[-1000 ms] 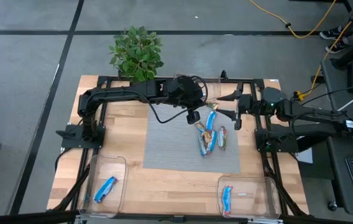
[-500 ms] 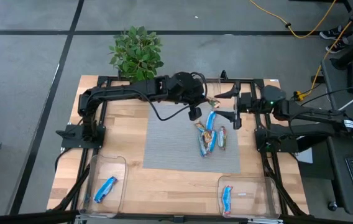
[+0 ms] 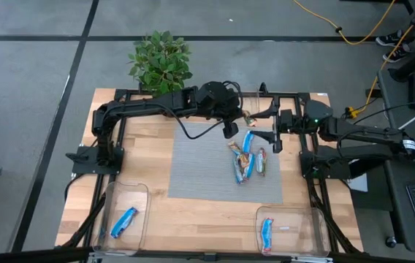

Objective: Pick and place Granola Bars by type
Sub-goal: Put the yellow granola bar into the top transparent bin

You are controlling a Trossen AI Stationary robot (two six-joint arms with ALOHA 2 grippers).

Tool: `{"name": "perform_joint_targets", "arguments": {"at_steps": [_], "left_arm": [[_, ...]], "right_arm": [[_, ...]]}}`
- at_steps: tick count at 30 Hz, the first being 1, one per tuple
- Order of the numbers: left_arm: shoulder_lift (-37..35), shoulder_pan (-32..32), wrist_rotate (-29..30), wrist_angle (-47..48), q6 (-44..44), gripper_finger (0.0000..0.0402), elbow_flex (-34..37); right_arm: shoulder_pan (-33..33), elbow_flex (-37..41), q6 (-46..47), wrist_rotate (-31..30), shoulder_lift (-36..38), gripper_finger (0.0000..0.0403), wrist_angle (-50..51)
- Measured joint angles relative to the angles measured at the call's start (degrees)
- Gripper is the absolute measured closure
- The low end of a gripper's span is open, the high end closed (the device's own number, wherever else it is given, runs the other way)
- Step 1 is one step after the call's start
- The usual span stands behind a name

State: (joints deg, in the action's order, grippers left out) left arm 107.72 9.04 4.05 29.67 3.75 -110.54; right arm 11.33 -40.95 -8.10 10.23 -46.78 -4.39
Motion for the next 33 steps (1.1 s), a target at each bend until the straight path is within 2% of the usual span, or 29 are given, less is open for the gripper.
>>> {"name": "perform_joint_targets", "arguments": {"at_steps": [14, 27, 33], "left_arm": [[0.0, -0.7, -1.21, -1.9, 0.2, 0.0378, 0.0], [0.0, -0.75, -2.54, -2.12, 1.09, 0.0371, 0.0], [0.0, -0.79, -3.14, -2.1, 1.07, 0.0371, 0.0]], "right_arm": [[0.48, 0.0, -1.03, 0.12, 0.02, 0.023, -0.04], [0.48, -0.13, -1.27, -0.06, 0.0, 0.0339, -0.45], [0.46, -0.15, -1.33, -1.05, 0.02, 0.035, -0.47]]}}
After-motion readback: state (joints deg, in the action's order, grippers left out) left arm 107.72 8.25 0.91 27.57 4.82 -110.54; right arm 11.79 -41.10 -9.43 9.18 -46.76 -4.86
